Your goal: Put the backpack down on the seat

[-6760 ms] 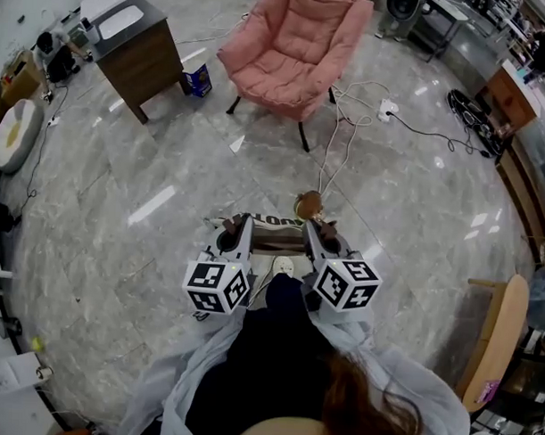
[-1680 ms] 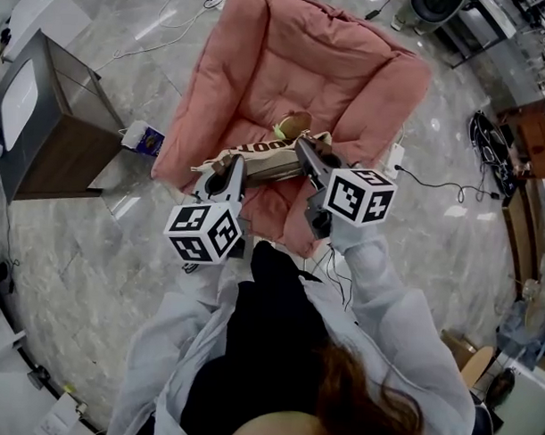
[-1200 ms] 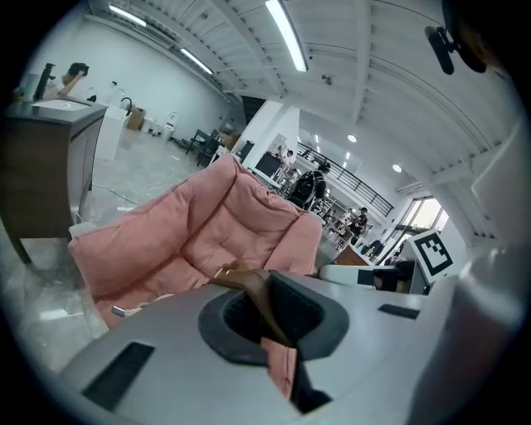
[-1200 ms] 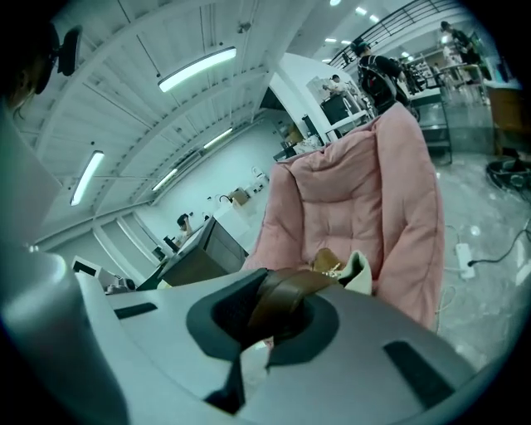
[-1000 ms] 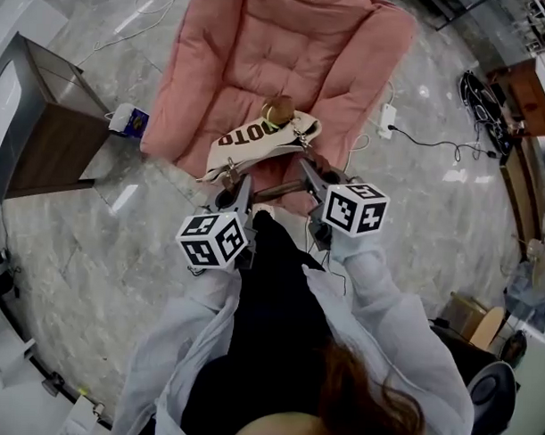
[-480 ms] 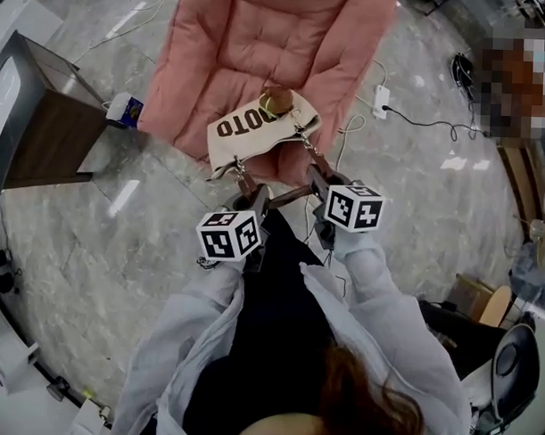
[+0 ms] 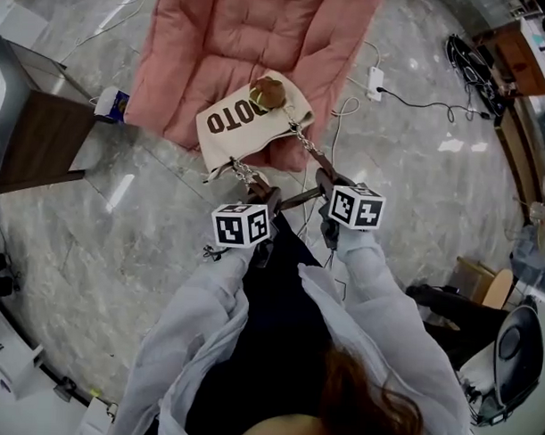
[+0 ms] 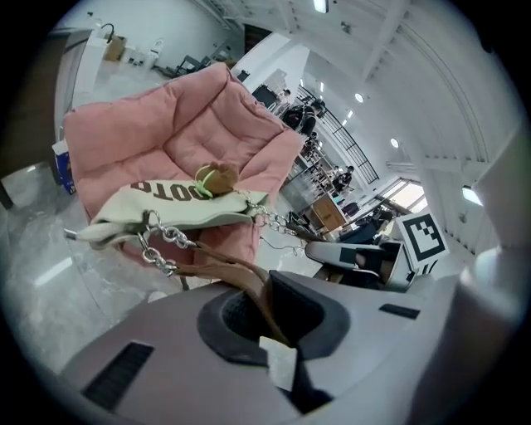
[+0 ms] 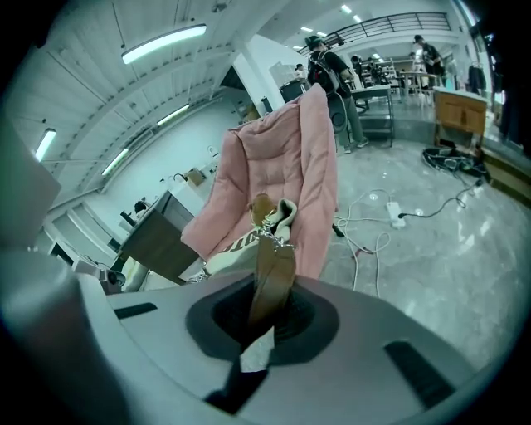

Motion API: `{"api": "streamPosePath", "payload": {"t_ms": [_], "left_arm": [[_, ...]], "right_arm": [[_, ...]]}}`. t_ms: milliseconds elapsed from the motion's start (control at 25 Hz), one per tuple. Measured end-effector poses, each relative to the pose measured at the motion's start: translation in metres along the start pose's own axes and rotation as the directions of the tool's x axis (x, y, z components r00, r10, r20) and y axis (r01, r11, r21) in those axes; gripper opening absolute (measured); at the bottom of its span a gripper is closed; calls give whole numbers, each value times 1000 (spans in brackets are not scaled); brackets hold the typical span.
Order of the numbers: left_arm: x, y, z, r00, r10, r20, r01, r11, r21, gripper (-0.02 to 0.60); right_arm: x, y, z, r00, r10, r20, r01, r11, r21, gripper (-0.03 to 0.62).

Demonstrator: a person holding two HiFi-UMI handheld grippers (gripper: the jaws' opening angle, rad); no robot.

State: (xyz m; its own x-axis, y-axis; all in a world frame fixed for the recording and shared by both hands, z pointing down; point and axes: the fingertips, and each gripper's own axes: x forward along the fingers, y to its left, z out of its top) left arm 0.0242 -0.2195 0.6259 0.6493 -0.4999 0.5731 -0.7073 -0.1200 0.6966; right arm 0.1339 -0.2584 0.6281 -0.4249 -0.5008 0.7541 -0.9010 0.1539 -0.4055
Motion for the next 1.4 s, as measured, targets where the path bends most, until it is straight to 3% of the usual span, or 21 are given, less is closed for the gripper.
{"api": "streamPosePath", "payload": {"t_ms": [160,440,520,600,680,760,800,920,1400], "left_arm": [[7,12,-16,999,26,-36,-26,1000,-11,17],[18,38,2,998,65,0,-65,996,-56,17],[22,42,3,998,66,-12,-66,996,-57,55],[26,43,-3,997,52,-51,-56,996,-76,278],[29,43,-11,995,38,-93,-46,995,-93,331],[28,43,-20,991,30,-130,-42,995,-88,353],[28,43,-24,989,28,-146,-40,996,-84,365],[25,46,-29,986,23,-167,-39,995,-92,379],[-4,45,-45,984,43,-173,-57,995,-79,391]], "right_arm": [[6,-3,-11,999,-25,-23,25,1000,-3,11],[31,-14,-30,996,-63,-68,66,997,35,17],[34,-18,-31,993,-96,-74,99,994,37,24],[37,-21,-30,989,-127,-81,131,991,41,62],[41,-22,-32,988,-130,-89,134,990,50,176],[44,-20,-32,988,-117,-96,122,991,48,349],[45,-18,-31,989,-112,-99,117,992,40,406],[47,-11,-29,991,-90,-101,92,996,15,482],[36,25,-32,999,-1,-53,3,1000,28,514]]}}
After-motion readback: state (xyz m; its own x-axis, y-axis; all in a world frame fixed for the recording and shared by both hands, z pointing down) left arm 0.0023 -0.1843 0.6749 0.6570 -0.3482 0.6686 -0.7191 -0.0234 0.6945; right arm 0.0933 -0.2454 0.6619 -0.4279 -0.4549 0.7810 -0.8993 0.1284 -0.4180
